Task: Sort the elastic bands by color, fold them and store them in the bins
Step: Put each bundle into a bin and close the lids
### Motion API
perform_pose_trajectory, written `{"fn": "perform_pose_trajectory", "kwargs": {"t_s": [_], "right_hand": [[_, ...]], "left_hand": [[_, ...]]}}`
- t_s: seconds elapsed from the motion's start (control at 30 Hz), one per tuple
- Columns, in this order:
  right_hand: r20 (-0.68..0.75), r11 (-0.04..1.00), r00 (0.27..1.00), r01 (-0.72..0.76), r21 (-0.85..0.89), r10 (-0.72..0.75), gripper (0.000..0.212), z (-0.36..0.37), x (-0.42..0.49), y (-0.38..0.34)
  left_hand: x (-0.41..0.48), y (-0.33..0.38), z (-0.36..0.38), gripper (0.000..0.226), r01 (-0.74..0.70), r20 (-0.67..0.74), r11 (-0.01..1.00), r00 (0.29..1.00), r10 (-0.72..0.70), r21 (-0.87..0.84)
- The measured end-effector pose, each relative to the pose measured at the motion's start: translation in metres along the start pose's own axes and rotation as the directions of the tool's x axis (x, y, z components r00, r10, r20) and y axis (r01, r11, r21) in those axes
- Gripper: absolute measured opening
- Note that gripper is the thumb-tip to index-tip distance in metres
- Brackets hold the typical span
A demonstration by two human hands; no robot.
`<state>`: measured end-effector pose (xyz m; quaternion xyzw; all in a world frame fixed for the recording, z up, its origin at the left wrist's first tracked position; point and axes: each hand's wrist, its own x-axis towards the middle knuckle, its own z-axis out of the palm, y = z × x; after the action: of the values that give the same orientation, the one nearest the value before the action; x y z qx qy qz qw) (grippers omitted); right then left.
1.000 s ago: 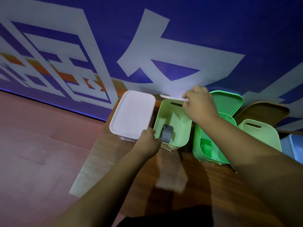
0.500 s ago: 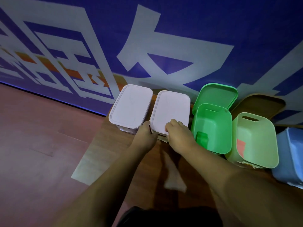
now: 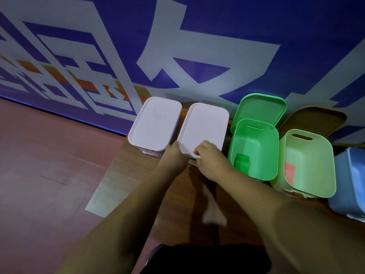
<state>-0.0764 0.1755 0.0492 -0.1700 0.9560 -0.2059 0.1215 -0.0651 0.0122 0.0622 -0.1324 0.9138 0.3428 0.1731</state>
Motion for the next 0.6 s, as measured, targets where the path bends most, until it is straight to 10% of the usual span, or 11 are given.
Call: {"fn": "perform_pose_trajectory", "kwargs": {"t_s": [0.4, 0.6], "right_hand": [[-0.307, 0.975, 0.929, -0.220, -0.013, 0.206, 0.018, -0.134, 0.038, 0.122], [-0.074, 0.989, 0.987, -0.146, -0.002, 0.145, 0.025, -0.109, 0.034, 0.122]], "left_hand": [[0.013, 0.054, 0.034, 0.050, 0.084, -0.098, 0.932, 0.994, -0.053, 0.353], [0.030, 0.043, 0.050, 0.059, 0.153, -0.217, 0.867, 0.975, -0.053, 0.474]]}}
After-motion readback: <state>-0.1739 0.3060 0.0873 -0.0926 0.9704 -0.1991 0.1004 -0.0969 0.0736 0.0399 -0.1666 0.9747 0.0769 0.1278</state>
